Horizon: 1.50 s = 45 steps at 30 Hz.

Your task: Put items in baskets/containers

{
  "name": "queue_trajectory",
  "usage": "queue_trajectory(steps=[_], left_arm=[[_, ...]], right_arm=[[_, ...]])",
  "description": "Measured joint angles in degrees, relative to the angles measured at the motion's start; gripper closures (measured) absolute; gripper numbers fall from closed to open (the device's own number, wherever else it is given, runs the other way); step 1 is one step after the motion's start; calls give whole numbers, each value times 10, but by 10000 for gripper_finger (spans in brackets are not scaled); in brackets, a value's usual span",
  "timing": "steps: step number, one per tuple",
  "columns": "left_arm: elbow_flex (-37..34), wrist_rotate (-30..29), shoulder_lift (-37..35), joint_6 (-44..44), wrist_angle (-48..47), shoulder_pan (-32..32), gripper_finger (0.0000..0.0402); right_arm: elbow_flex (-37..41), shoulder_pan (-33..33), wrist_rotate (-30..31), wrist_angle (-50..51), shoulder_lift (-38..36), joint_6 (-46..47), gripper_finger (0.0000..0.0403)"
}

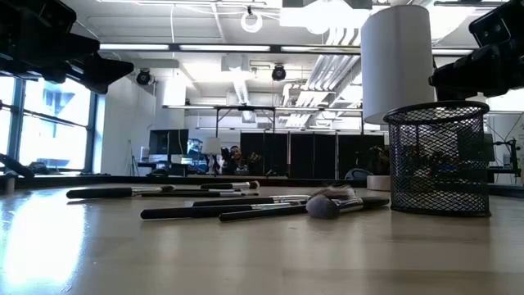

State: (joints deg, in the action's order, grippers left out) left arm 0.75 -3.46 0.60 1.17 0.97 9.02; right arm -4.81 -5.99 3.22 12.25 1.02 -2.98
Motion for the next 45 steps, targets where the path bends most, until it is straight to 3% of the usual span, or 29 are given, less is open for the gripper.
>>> queue_trajectory(steps=[7, 12, 16, 19, 24, 27, 32, 38, 41, 45], left_arm=[[0, 0, 0, -4, 1, 0, 62], [0, -3, 0, -80, 13, 0, 62], [5, -74, 0, -154, 17, 0, 62], [22, -119, 10, -155, 0, 0, 62], [84, -161, 72, -122, 9, 0, 62], [132, -201, 137, -165, -9, 0, 62], [228, -250, 248, -245, -110, 0, 62], [341, -268, 377, -411, -333, 0, 62], [371, -267, 425, -491, -425, 0, 62], [378, -253, 482, -538, -454, 0, 62]], right_arm=[[0, 0, 0, 0, 0, 0, 402], [0, 0, 0, 0, 0, 0, 402], [0, 0, 0, 0, 0, 0, 402], [0, 0, 0, 0, 0, 0, 402], [0, 0, 0, 0, 0, 0, 402], [0, 0, 0, 0, 0, 0, 402], [0, 0, 0, 0, 0, 0, 402], [0, 0, 0, 0, 0, 0, 402], [0, 0, 0, 0, 0, 0, 402], [0, 0, 0, 0, 0, 0, 402]])
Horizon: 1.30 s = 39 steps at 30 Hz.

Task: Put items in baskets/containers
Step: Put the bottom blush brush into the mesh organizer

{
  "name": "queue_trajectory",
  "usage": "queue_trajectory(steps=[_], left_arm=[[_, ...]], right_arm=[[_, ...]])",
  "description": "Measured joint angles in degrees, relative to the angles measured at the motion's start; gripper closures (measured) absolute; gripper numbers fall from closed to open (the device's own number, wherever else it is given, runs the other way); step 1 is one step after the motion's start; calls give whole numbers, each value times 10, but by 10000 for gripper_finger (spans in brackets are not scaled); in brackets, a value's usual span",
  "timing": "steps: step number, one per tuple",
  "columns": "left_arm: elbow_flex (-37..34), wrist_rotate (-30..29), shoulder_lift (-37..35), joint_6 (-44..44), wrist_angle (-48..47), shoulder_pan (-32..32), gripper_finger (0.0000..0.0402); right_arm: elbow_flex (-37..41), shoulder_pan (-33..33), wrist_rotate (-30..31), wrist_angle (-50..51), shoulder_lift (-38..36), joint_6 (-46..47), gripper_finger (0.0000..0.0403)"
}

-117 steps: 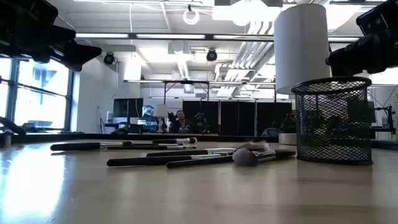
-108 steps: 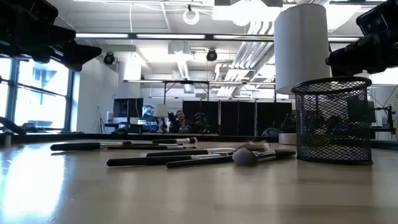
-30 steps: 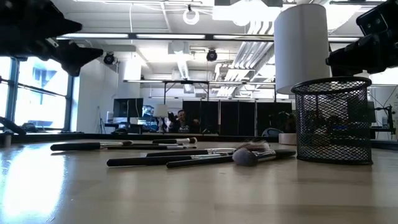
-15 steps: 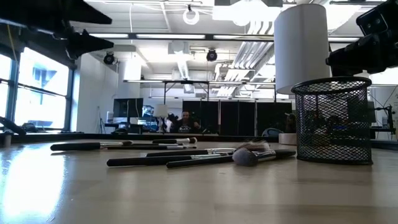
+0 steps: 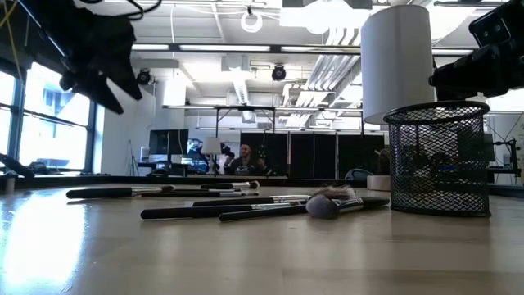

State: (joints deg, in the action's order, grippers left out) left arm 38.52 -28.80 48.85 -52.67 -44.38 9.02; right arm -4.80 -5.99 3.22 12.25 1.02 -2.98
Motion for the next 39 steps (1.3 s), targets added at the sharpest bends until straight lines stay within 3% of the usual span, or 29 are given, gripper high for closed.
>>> queue_trajectory(steps=[12, 18, 27, 39], left_arm=[[0, 30, 160, -148, 5, 0, 62], [0, 45, 217, -181, 21, 0, 62], [1, 95, 266, -74, 155, -8, 62], [1, 216, 342, -16, 199, -120, 62]], right_arm=[[0, 0, 0, 0, 0, 0, 402], [0, 0, 0, 0, 0, 0, 402], [0, 0, 0, 0, 0, 0, 402], [0, 0, 0, 0, 0, 0, 402]])
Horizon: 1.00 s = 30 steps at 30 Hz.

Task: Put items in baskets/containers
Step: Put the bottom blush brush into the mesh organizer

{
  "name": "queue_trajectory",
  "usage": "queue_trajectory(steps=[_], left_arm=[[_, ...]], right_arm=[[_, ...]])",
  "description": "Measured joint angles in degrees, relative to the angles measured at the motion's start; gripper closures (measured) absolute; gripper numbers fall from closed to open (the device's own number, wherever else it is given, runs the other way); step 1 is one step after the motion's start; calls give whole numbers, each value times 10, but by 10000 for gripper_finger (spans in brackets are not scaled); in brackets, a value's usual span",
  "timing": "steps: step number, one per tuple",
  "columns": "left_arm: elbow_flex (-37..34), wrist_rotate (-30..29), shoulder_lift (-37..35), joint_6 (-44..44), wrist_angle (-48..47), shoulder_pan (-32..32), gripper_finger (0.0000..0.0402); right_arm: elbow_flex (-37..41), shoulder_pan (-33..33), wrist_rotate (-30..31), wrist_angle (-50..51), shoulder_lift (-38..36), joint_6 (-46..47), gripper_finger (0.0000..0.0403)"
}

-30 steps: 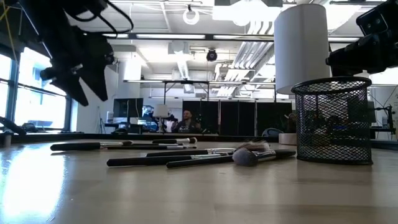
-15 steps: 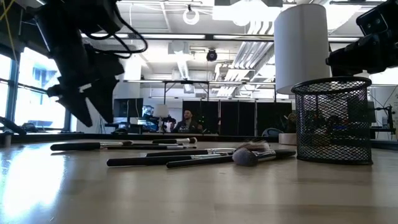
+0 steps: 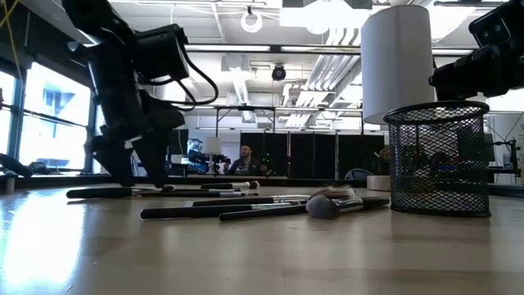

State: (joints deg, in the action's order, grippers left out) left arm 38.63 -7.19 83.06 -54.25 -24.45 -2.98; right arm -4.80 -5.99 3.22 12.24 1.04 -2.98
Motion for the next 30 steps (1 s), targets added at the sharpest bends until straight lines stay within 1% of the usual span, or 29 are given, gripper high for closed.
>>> queue_trajectory(steps=[6, 10, 15, 20, 25, 27, 30], left_arm=[[17, 2, 1, 45, 24, -25, 62], [37, 4, 1, 78, 24, -39, 62], [62, 26, 18, 80, 14, -50, 62], [93, 58, 35, 80, -42, -49, 62], [98, 88, 43, 91, -43, -49, 62], [97, 92, 43, 96, -46, -49, 62], [97, 84, 43, 106, -45, -49, 62]], right_arm=[[0, 0, 0, 0, 0, 0, 402], [0, 0, 0, 0, 0, 0, 402], [0, 0, 0, 0, 0, 0, 402], [0, 0, 0, 0, 0, 0, 402], [0, 0, 0, -1, 0, 0, 402], [0, 0, 0, -1, 0, 0, 402], [0, 0, 0, -1, 0, 0, 402]])
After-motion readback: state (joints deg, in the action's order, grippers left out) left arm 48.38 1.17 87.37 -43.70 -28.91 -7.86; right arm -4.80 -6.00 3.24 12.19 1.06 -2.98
